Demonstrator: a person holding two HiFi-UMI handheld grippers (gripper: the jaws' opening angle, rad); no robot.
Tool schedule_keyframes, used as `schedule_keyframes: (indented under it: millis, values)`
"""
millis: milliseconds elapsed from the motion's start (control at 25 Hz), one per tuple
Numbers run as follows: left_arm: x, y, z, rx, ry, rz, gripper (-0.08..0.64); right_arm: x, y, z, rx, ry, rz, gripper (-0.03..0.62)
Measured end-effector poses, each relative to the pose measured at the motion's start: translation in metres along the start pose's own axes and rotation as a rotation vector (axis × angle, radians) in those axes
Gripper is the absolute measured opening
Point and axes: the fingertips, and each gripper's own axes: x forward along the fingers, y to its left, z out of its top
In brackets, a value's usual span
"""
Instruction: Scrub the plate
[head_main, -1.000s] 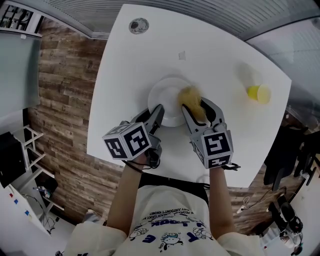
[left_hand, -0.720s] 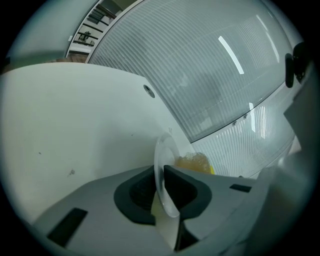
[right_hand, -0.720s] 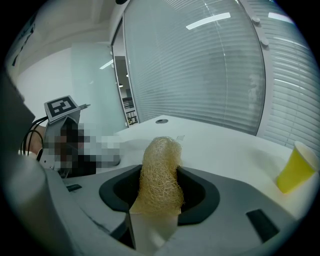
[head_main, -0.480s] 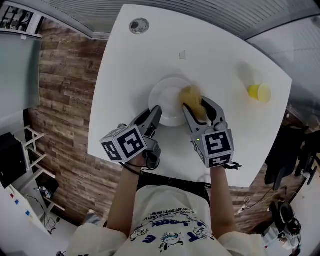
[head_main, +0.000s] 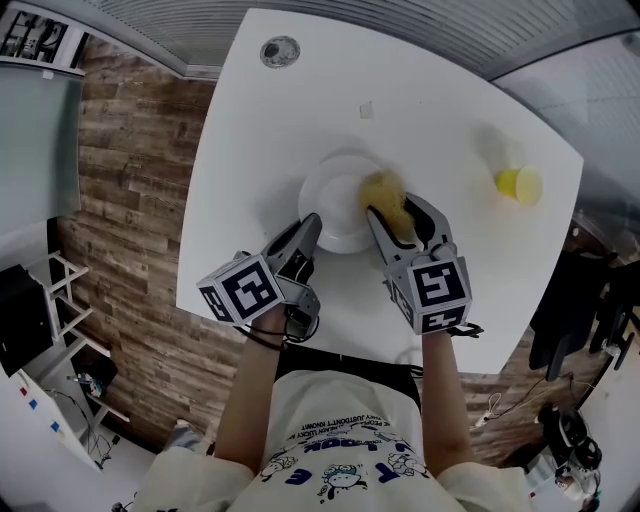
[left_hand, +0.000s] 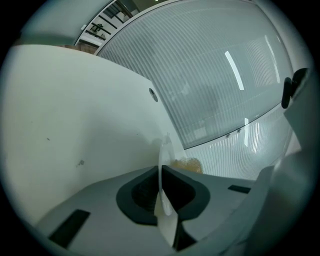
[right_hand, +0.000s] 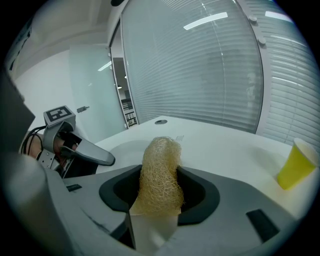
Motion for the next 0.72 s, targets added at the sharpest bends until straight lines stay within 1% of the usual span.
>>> schedule_keyframes:
  millis: [80,200,400,560,720]
  values:
    - [-0.001,0.001,0.0,-0.005,0.005,-0.007,0.038,-0.001,0.0,0.002,0.026,-0.008,0.005,0.198]
    - [-0.001,0.003,0.0,-0.019,0.005,-0.02,0.038,-0.005,0.001,0.006,0.039,-0.021,0.001,0.198]
    - [-0.001,0.003,-0.005,-0.083,0.007,-0.051,0.038,-0.019,-0.002,0.023,0.032,-0.074,-0.024,0.198]
    - [-0.001,-0.006,-0.009,-0.117,0.007,-0.088,0.038,-0.033,-0.007,0.038,0.031,-0.105,-0.054,0.196]
    - [-0.001,-0.023,-0.011,-0.145,0.013,-0.137,0.037,-0.051,-0.013,0.054,0.034,-0.104,-0.104,0.198]
